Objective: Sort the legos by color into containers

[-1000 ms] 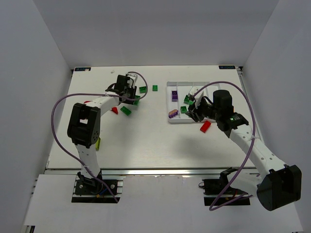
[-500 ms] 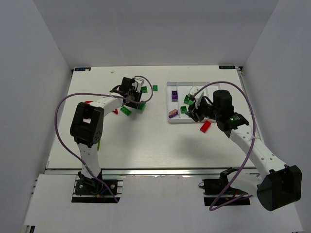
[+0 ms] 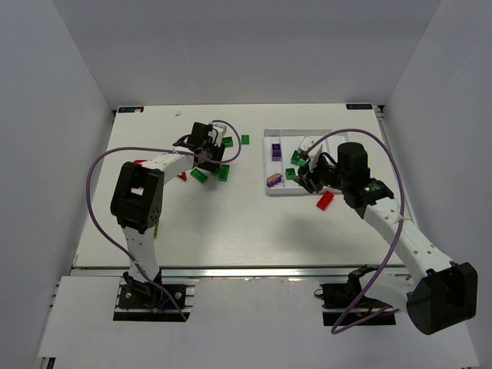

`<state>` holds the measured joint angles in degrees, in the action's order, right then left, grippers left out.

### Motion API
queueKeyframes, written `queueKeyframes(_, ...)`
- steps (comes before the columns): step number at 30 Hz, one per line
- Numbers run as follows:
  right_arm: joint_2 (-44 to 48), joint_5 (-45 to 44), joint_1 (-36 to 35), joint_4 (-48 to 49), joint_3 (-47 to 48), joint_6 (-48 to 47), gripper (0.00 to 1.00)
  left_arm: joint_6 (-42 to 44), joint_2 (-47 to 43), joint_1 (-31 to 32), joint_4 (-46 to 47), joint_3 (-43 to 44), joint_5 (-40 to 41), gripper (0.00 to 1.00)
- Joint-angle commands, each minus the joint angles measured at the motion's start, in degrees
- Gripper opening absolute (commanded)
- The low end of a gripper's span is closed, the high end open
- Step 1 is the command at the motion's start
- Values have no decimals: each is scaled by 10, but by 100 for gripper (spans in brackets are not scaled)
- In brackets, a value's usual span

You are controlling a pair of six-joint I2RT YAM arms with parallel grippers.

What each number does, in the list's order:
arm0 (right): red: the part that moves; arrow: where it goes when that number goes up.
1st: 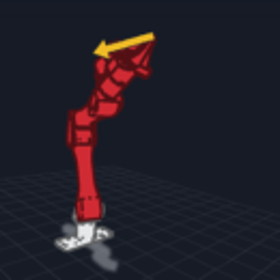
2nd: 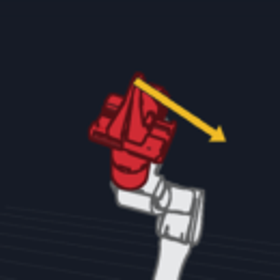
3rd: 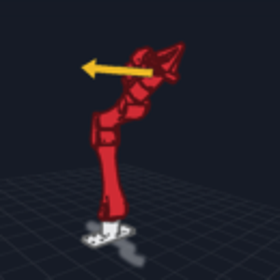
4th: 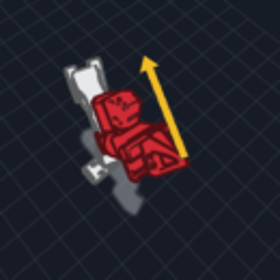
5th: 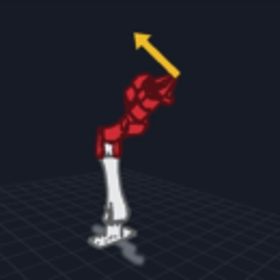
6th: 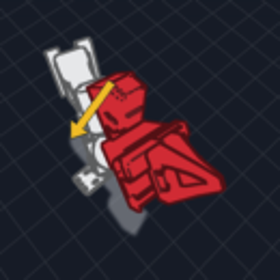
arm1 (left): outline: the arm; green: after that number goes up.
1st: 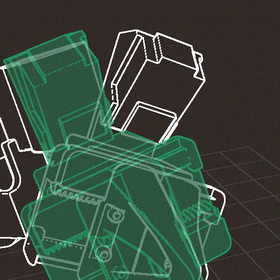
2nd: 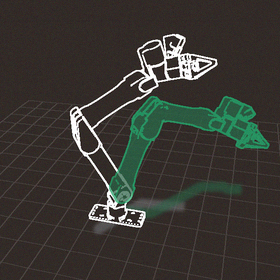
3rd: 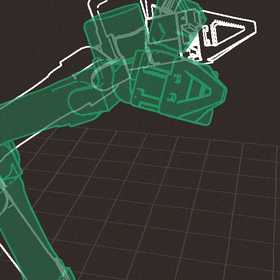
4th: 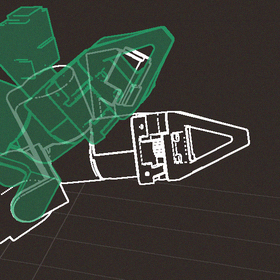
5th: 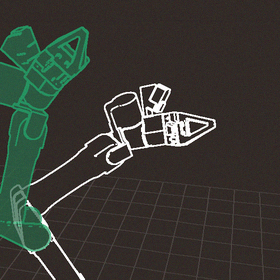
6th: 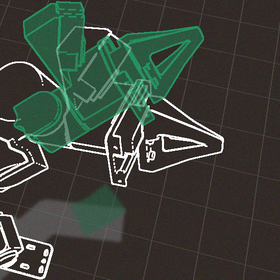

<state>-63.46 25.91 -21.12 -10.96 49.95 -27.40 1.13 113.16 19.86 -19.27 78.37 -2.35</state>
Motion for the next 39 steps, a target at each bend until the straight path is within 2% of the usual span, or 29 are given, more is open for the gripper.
queueKeyframes(1,12,11,1,10,2,5,44,5,-3,2,0,15,-2,56)
queueKeyframes(18,14,18,5,9,3,7,44,20,20,2,-23,28,0,56)
queueKeyframes(24,14,18,5,9,3,7,44,15,19,2,-17,31,2,39)
queueKeyframes(27,14,18,6,9,3,7,44,15,16,2,-17,29,-2,35)
queueKeyframes(33,14,19,6,9,3,7,44,16,20,2,-23,33,-1,30)
queueKeyframes(39,14,19,6,9,3,7,44,8,-7,2,-10,27,-10,29)
